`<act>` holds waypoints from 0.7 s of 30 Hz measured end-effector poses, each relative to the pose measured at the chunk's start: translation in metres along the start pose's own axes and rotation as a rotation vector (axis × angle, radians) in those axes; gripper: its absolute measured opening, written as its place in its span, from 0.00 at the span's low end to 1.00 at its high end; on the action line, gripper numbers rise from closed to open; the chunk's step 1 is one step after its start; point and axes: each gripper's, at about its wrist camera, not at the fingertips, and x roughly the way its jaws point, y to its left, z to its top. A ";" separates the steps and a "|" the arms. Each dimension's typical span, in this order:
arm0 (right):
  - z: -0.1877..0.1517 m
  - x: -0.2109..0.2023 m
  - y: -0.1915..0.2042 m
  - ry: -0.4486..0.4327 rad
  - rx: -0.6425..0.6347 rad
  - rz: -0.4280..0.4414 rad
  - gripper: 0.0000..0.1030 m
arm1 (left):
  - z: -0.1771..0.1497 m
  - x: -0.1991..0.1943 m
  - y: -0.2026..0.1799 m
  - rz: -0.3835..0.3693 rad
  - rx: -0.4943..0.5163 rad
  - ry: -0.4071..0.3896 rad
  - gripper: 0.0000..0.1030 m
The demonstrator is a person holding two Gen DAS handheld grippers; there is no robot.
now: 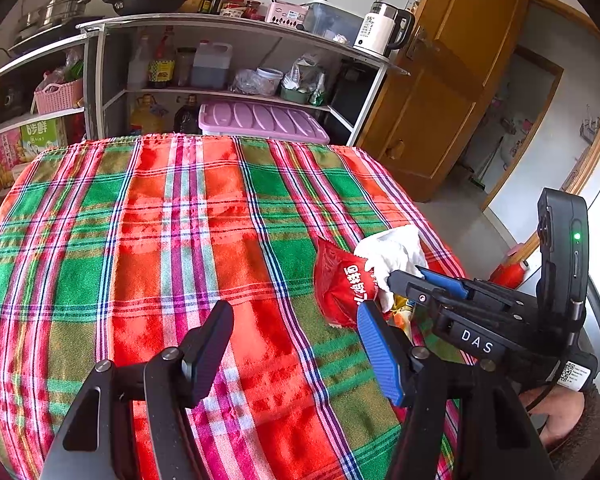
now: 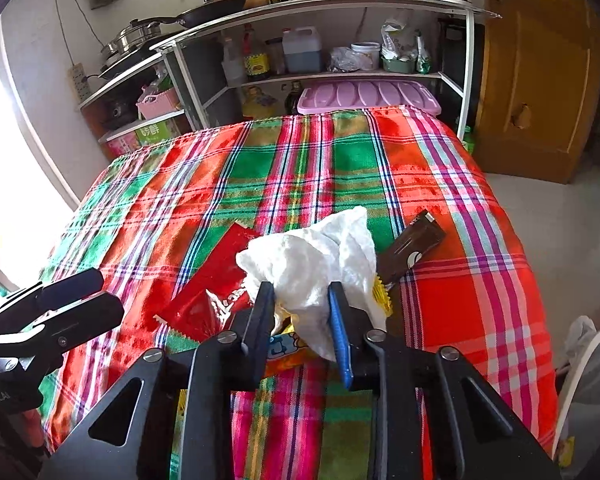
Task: Collect trash
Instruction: 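Close the right tool on the white tissue on the table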
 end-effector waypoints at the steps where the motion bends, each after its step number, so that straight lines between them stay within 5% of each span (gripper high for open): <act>1: 0.000 -0.001 0.000 -0.001 -0.003 0.003 0.20 | 0.000 0.000 -0.001 0.000 0.001 0.001 0.62; 21: -0.009 -0.046 -0.018 -0.117 0.019 -0.007 0.12 | -0.006 0.011 -0.032 -0.098 0.066 0.036 0.62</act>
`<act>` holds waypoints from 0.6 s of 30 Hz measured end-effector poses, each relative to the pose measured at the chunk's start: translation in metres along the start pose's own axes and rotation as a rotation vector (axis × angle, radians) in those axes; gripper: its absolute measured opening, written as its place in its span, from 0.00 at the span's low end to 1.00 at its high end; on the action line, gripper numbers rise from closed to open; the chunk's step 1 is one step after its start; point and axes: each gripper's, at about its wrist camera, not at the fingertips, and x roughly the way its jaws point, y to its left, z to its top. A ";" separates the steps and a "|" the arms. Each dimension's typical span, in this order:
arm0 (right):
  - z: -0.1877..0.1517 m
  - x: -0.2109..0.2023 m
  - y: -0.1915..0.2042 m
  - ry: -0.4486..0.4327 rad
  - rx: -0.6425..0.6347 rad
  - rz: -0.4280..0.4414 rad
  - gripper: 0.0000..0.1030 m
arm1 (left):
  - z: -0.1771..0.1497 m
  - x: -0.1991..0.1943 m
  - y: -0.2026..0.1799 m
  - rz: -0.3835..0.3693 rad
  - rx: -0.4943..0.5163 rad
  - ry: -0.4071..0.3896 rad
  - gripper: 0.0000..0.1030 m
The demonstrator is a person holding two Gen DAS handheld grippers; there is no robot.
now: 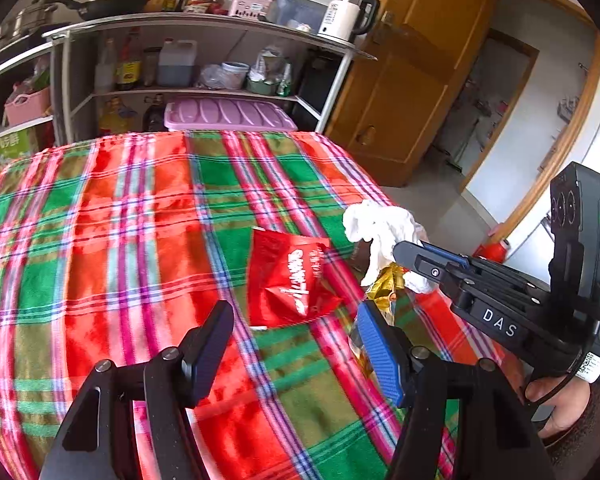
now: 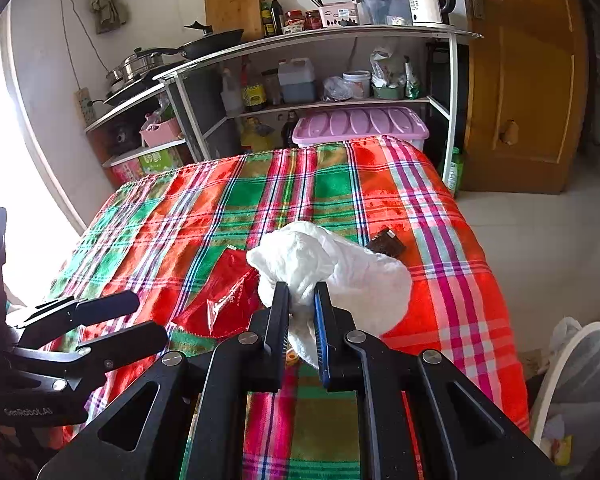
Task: Collect trash
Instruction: 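Close the right tool on the white tissue on the table, then lift the white tissue with the right tool toward the trash bin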
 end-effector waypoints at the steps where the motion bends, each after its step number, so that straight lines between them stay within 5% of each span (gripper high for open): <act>1: 0.000 -0.002 -0.003 -0.004 0.006 0.000 0.12 | -0.001 0.001 -0.003 -0.008 0.002 0.004 0.62; 18: -0.009 -0.032 -0.026 -0.050 0.055 0.046 0.12 | -0.012 0.033 -0.049 -0.046 0.138 0.081 0.63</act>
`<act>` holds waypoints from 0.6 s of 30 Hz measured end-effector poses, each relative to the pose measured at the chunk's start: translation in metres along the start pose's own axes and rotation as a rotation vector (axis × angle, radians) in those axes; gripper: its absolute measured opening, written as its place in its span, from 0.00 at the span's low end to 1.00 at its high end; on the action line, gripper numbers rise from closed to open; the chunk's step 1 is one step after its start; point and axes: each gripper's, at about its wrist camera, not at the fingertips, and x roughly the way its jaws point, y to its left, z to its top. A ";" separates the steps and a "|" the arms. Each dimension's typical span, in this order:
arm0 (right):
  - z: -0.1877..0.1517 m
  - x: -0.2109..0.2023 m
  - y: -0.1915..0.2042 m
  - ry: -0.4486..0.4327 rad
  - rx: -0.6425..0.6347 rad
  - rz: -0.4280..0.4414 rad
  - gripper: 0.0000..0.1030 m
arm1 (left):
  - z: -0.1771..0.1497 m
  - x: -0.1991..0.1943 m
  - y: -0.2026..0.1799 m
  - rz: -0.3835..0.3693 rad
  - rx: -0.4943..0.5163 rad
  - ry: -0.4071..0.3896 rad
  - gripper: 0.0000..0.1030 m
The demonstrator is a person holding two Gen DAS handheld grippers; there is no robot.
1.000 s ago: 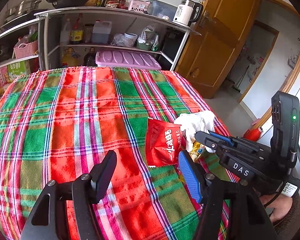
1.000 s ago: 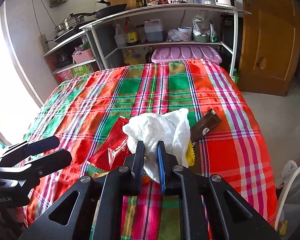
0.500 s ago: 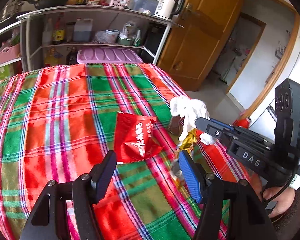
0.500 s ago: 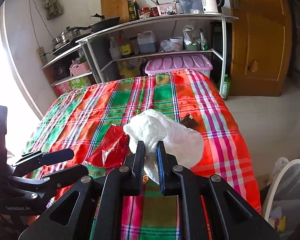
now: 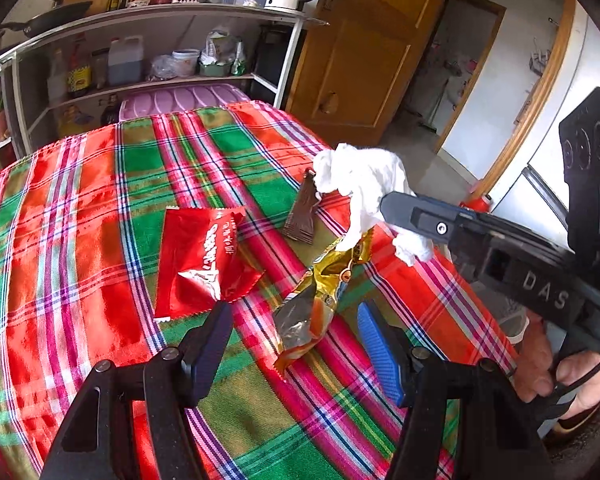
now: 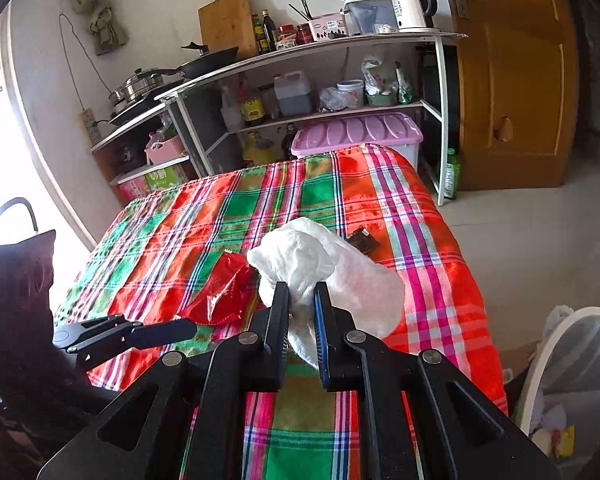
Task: Collect trash
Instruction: 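Lift the white tissue with the right tool toward the trash bin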
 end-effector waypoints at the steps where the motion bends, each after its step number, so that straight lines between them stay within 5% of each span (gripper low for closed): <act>1: 0.001 -0.002 -0.002 -0.005 0.006 0.001 0.12 | 0.000 0.000 0.000 -0.004 0.000 -0.001 0.63; 10: 0.005 -0.026 -0.014 -0.052 0.026 0.000 0.12 | 0.000 -0.003 -0.004 0.003 0.010 -0.009 0.63; 15: 0.000 -0.032 -0.032 -0.047 0.131 0.119 0.12 | 0.003 0.003 -0.010 -0.003 0.024 -0.006 0.63; 18: 0.002 -0.041 -0.035 -0.083 0.137 0.112 0.12 | 0.003 0.005 -0.012 -0.006 0.028 -0.004 0.63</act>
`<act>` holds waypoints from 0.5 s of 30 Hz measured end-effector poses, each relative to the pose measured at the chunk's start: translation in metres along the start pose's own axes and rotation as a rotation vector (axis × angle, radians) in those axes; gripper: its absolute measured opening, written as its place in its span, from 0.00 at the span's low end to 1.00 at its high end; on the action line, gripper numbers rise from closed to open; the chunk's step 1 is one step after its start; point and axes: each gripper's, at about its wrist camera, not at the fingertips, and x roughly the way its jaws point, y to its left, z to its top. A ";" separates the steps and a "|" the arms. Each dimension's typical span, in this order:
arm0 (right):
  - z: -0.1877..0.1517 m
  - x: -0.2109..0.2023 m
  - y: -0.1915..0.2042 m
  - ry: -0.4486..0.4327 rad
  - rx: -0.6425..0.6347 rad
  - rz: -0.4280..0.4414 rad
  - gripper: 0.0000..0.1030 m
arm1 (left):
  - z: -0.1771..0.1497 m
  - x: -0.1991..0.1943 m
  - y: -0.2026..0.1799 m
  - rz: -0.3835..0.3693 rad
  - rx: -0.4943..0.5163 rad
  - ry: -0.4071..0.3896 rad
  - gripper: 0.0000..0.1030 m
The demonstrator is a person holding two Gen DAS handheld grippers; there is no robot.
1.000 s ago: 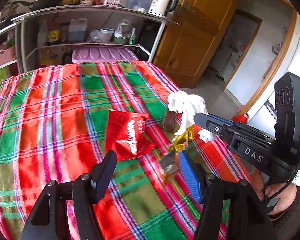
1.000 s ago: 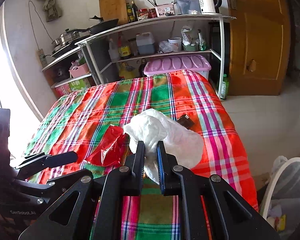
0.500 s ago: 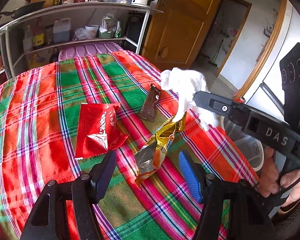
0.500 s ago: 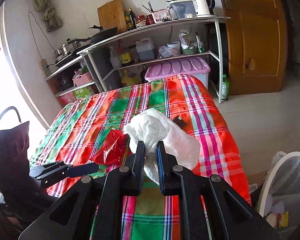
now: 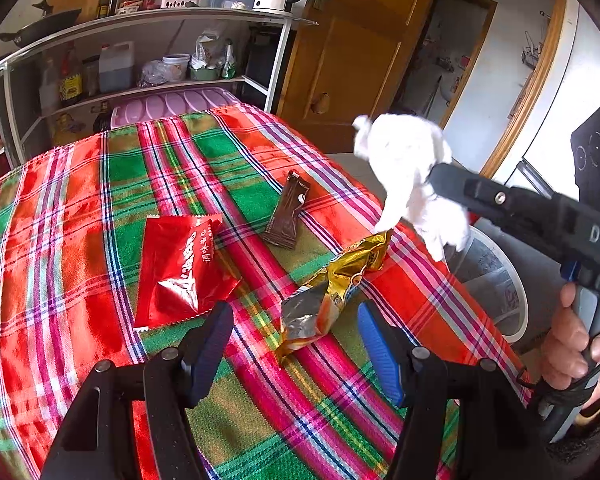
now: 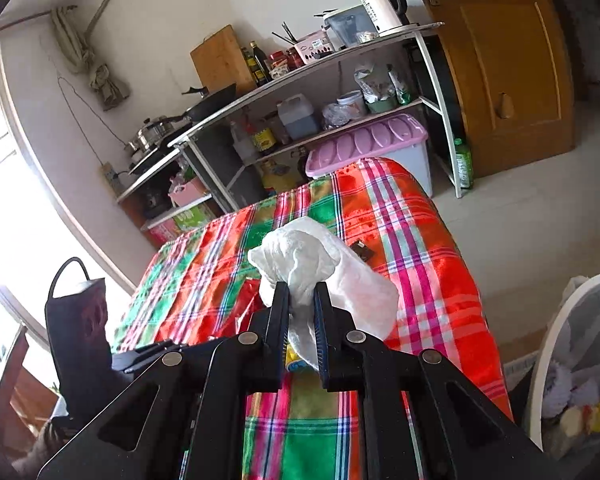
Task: Collect trash
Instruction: 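Lift the white tissue with the right tool toward the trash bin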
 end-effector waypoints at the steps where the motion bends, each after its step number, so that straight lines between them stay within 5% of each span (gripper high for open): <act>1: 0.001 -0.002 0.001 -0.007 -0.009 -0.014 0.12 | 0.000 0.000 -0.001 -0.002 0.002 -0.001 0.63; 15: -0.009 -0.016 -0.015 0.003 -0.023 -0.116 0.12 | 0.014 0.030 -0.022 -0.011 0.081 0.038 0.63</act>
